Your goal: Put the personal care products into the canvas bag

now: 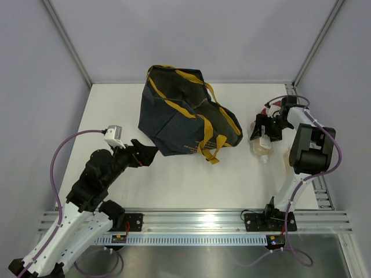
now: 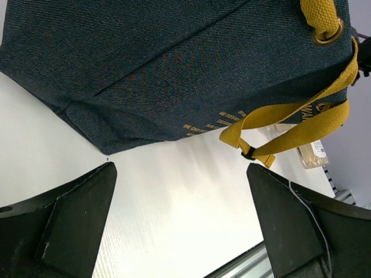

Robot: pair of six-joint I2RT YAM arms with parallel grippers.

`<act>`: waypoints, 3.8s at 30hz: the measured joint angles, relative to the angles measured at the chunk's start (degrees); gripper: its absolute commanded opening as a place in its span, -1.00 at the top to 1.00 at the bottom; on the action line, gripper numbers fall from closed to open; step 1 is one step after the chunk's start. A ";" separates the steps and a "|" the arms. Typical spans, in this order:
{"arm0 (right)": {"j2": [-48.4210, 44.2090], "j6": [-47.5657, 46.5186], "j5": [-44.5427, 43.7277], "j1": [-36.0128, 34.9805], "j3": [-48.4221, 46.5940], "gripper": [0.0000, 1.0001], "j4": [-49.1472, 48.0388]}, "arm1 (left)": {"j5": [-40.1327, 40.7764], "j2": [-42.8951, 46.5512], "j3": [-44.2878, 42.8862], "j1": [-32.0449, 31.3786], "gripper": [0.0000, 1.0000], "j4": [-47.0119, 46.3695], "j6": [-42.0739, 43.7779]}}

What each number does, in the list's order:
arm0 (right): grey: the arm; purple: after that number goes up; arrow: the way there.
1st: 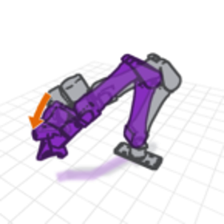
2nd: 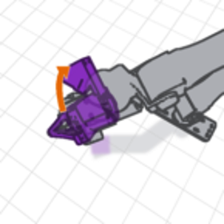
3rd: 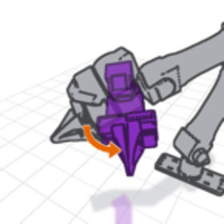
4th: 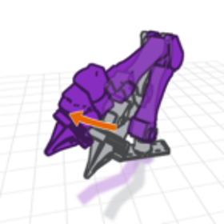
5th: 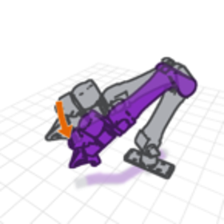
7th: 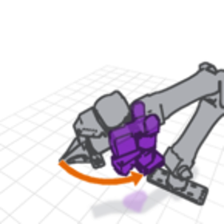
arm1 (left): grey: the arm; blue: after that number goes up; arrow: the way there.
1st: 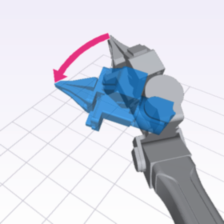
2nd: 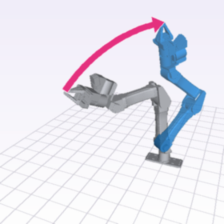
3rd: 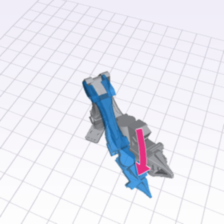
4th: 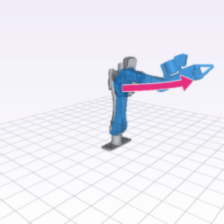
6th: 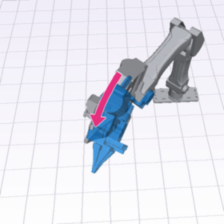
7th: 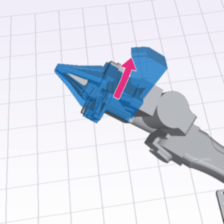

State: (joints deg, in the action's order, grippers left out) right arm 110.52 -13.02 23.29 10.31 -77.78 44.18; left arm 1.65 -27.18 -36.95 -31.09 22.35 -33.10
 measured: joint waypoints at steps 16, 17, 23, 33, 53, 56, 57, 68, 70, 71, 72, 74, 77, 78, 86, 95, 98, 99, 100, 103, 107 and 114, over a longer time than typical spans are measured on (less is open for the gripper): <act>-11.67 9.01 21.51 4.70 -1.81 1.00 4.94 | -0.07 -1.11 0.00 0.00 -0.97 -0.22 -1.01; -12.15 9.35 22.45 4.70 -3.17 1.00 5.70 | -0.09 -1.11 0.00 0.00 -0.98 -0.24 -1.07; -14.64 11.80 27.54 4.70 -12.81 1.00 8.24 | -0.11 -1.11 0.00 0.00 -0.97 -1.01 -1.46; -18.12 14.36 30.29 -0.52 -23.56 1.00 7.89 | -0.39 -1.33 0.00 0.00 -0.98 -1.62 -1.92; -5.64 -3.78 8.41 -36.02 -49.40 1.00 10.99 | -0.46 -1.66 0.00 0.00 -0.98 -2.36 -3.43; -2.25 -4.52 5.07 -37.33 -50.12 0.80 11.41 | -0.44 -1.66 0.00 0.00 -0.98 -2.34 -3.45; -1.20 -4.87 4.22 -37.57 -50.49 0.63 11.50 | -0.44 -1.66 -0.02 0.00 -0.98 -2.34 -3.45; -2.86 -9.07 -5.92 -44.54 -42.40 0.86 5.84 | -0.42 -1.40 0.00 0.00 -0.97 -2.29 -3.43; -3.52 -8.66 -6.71 -44.76 -41.27 0.93 5.03 | -0.42 -1.18 0.00 0.00 -0.98 -2.32 -3.43; -3.89 -8.22 -7.26 -44.76 -41.13 0.96 4.66 | -0.42 -1.03 0.00 0.00 -0.98 -2.25 -3.43; -4.37 -7.85 -7.78 -44.70 -41.11 0.98 4.17 | -0.42 -0.87 0.00 0.00 -0.98 -2.25 -3.41; -5.66 -7.26 -8.90 -44.52 -41.11 0.98 2.97 | -0.39 -0.48 0.00 0.00 -0.98 -2.27 -3.43; -8.44 -6.60 -9.81 -44.44 -41.13 0.99 1.46 | -0.39 0.07 0.09 0.00 -0.98 -2.34 -3.45; -9.38 -6.51 -10.16 -44.54 -41.20 1.00 1.11 | -0.39 0.13 0.13 0.00 -0.98 -2.40 -3.45; -12.61 -6.05 -10.86 -47.74 -41.38 1.00 -0.42 | -0.44 0.15 1.66 0.00 -0.97 -2.69 -4.07; -8.26 -6.21 -10.32 -49.13 -40.61 0.59 -0.44 | -0.35 3.39 1.75 0.00 -0.98 -1.77 -4.44; -6.14 -6.56 -8.13 -49.13 -42.40 -0.08 0.48 | -0.31 4.39 1.86 0.00 -0.98 -1.29 -4.50; -5.35 -6.51 -7.52 -49.16 -43.10 -0.19 0.90 | -0.28 4.59 1.88 0.00 -0.98 -1.20 -4.50; -4.57 -6.47 -7.10 -49.16 -43.89 -0.36 1.27 | -0.28 4.68 1.88 0.00 -0.98 -1.18 -4.50; -2.36 -6.14 -7.10 -49.16 -45.20 -0.42 1.57 | -0.04 4.98 1.88 0.00 -0.98 -0.92 -4.50; -1.11 -5.66 -8.20 -49.09 -45.40 -0.77 1.62 | 0.17 6.14 1.88 0.00 -0.98 0.02 -4.50; -0.92 -4.11 -10.12 -47.21 -45.83 -0.99 1.62 | 0.35 6.49 1.88 0.00 -0.97 0.72 -4.55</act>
State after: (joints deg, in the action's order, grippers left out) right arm 109.60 -17.12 13.17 -36.91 -123.61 45.80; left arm 2.00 -20.69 -35.07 -31.09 23.07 -37.65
